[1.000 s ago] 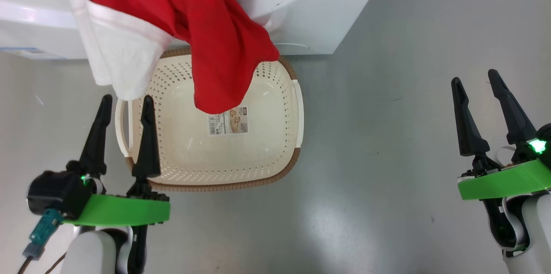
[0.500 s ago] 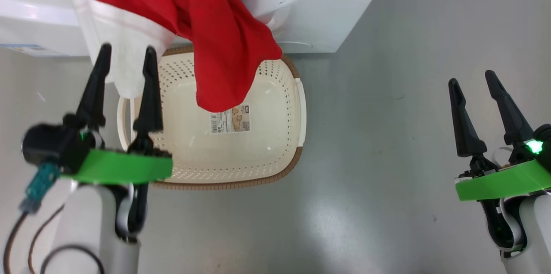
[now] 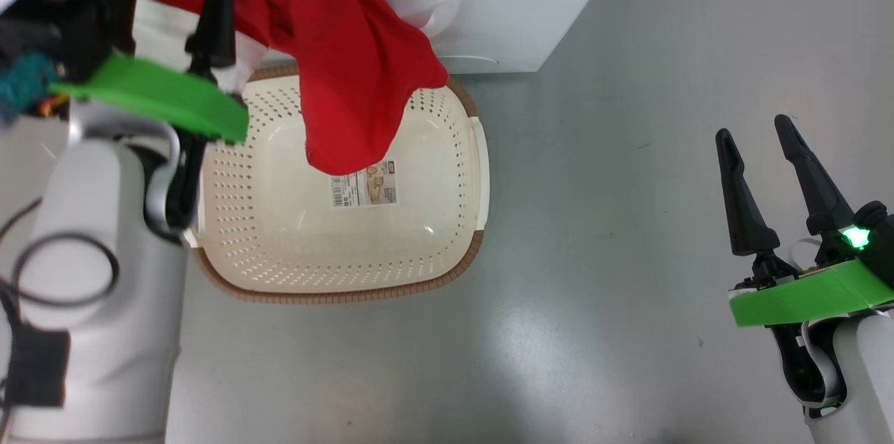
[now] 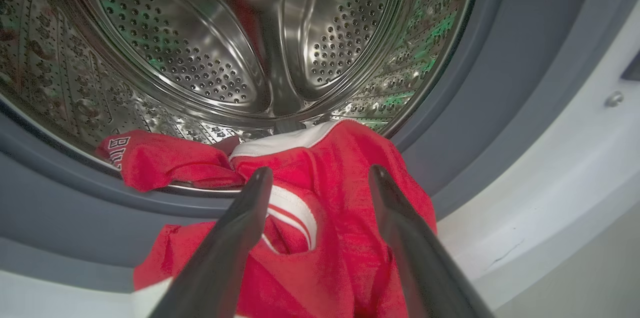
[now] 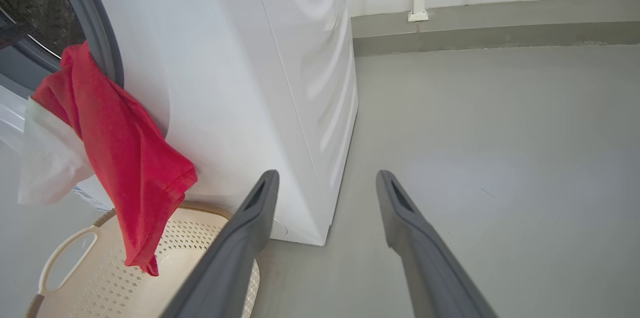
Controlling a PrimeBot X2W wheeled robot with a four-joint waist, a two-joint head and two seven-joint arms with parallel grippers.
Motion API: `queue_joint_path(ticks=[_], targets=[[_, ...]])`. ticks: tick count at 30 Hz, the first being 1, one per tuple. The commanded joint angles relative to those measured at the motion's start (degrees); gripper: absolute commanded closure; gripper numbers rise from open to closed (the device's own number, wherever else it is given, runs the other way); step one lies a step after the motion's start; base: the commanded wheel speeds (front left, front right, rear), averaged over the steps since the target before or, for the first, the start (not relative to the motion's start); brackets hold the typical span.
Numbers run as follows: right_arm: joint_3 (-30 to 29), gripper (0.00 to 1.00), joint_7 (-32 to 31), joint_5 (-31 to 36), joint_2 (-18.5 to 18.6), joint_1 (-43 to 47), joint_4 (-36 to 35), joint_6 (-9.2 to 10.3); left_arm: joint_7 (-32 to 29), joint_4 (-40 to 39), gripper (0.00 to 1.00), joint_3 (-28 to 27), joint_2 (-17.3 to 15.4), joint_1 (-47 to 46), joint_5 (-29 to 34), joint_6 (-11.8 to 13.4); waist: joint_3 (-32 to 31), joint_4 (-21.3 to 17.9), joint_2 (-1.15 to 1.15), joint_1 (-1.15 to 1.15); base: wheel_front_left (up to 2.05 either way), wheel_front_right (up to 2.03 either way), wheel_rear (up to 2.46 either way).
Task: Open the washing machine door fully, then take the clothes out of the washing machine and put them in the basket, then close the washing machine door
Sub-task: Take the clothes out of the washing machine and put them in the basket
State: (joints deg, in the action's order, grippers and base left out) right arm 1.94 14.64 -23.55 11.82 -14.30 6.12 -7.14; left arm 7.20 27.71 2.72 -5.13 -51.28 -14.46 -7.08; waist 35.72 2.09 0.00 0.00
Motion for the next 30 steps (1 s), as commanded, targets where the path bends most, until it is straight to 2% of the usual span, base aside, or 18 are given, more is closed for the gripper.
queue_joint_path(ticks=[1, 19, 30], targets=[[1.0, 0.00, 0.4, 0.1, 0.2, 0.3, -1.2, -0.35, -0.7, -0.4, 0.00, -1.1, -2.5, -1.2, -0.7, -0.2, 0.2, -0.1, 0.00, 0.00, 0.00, 0.00, 0.00], [1.4, 0.00, 0.4, 0.1, 0.0, -1.4, -1.4, -0.35, -10.0, 25.0, 0.00, 3.4, -4.1, -20.2, -2.7, -0.4, 2.4, -1.6, 0.00, 0.00, 0.00, 0.00, 0.00], [1.2, 0.00, 0.4, -0.1, -0.2, -1.6, -1.4, -0.35, -8.5, 34.1, 0.00, 7.3, -4.0, -24.4, -4.3, -0.4, 2.7, -2.7, 0.00, 0.00, 0.00, 0.00, 0.00]])
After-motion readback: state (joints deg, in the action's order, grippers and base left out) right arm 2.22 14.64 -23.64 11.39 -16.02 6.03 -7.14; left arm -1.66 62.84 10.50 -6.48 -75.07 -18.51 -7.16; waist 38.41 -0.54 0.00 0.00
